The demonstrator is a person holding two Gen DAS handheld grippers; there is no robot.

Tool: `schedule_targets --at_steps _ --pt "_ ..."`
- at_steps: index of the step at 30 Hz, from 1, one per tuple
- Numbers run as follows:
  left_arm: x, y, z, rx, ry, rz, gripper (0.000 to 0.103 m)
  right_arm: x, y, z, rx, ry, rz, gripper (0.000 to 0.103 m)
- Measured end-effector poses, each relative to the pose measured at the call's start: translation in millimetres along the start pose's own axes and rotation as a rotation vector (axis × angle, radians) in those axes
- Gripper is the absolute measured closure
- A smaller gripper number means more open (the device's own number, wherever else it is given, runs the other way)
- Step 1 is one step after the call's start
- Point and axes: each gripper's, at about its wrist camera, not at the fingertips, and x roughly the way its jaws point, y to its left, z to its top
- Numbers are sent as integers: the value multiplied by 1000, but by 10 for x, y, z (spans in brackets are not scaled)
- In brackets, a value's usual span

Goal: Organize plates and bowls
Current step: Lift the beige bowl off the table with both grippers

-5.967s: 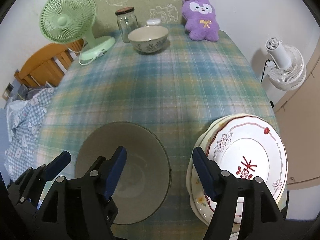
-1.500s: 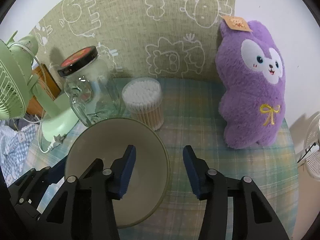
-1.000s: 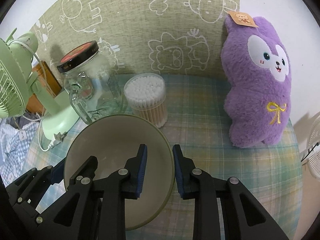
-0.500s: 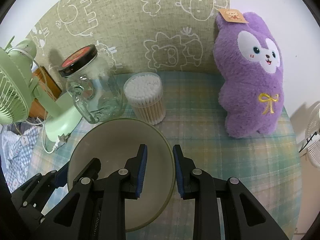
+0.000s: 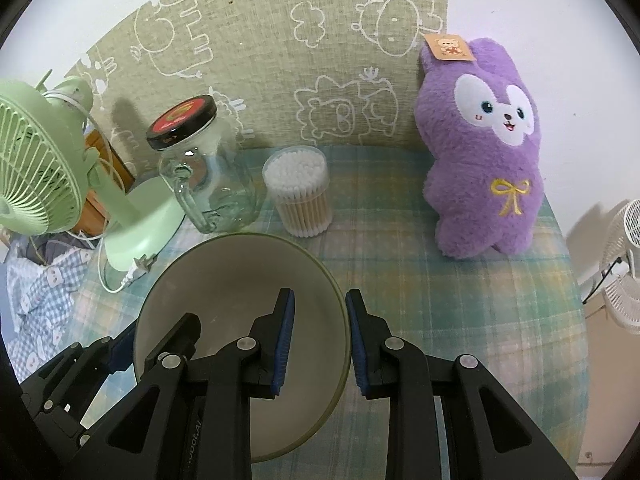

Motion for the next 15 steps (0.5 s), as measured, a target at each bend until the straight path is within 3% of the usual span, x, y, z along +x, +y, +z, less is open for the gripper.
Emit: schedule_targets --at_steps 15 --pt "-488 116 -116 14 -51 -11 79 -556 126 -144 5 -39 -6 73"
